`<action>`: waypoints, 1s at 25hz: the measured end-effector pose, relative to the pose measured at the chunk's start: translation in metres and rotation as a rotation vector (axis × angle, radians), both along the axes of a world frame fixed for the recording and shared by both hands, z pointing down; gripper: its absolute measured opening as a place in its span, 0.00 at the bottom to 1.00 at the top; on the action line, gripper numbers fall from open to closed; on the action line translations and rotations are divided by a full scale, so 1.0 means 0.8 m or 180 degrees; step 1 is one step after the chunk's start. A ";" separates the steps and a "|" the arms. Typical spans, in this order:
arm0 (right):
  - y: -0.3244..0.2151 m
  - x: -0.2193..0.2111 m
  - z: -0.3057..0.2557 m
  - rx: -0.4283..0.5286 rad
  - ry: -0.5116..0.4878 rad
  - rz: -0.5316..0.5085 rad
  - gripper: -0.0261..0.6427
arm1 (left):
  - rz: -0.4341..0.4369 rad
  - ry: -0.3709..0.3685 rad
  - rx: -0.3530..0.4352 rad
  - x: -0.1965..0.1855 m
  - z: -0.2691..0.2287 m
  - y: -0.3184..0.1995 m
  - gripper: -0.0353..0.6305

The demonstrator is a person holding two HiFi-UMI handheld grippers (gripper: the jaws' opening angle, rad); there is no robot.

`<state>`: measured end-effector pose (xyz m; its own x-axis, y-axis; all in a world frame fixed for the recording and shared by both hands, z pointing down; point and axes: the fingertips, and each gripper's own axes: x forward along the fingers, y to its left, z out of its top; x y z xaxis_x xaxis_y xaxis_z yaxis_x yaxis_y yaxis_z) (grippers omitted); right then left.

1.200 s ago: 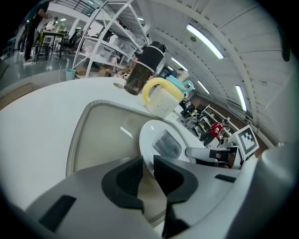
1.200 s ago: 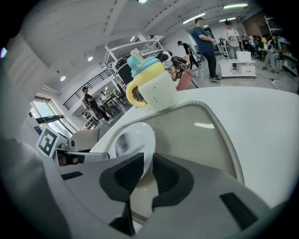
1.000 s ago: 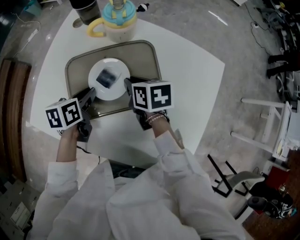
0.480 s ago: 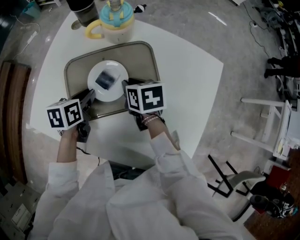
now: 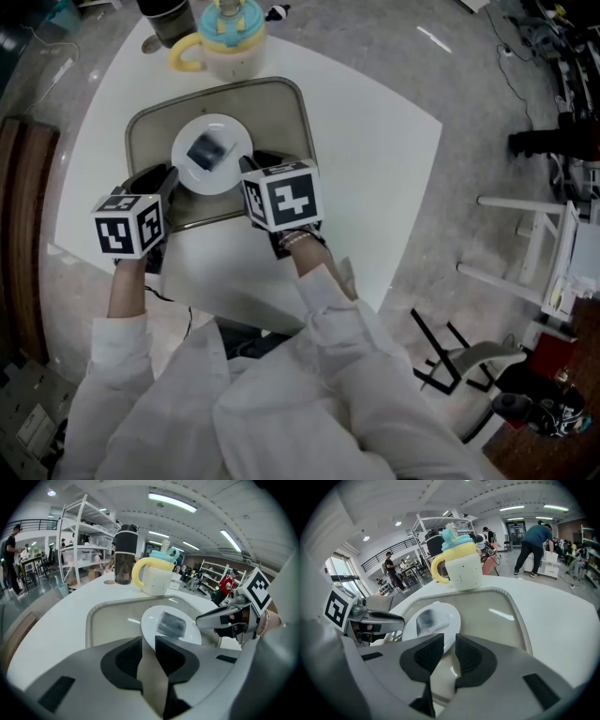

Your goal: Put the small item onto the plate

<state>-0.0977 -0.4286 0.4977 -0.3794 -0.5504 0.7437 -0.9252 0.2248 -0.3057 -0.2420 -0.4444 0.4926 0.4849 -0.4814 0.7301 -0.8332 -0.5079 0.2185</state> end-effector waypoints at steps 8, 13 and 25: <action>0.018 0.009 -0.049 0.0274 -0.0141 -0.0020 0.14 | -0.0338 0.0392 0.0155 0.005 -0.048 0.020 0.17; 0.040 0.017 -0.100 0.0584 -0.0536 -0.0056 0.12 | -0.0405 0.0470 0.0356 0.027 -0.082 0.047 0.17; 0.158 0.097 -0.193 0.1179 -0.1440 -0.0094 0.07 | -0.0508 0.1248 0.0626 0.150 -0.146 0.164 0.11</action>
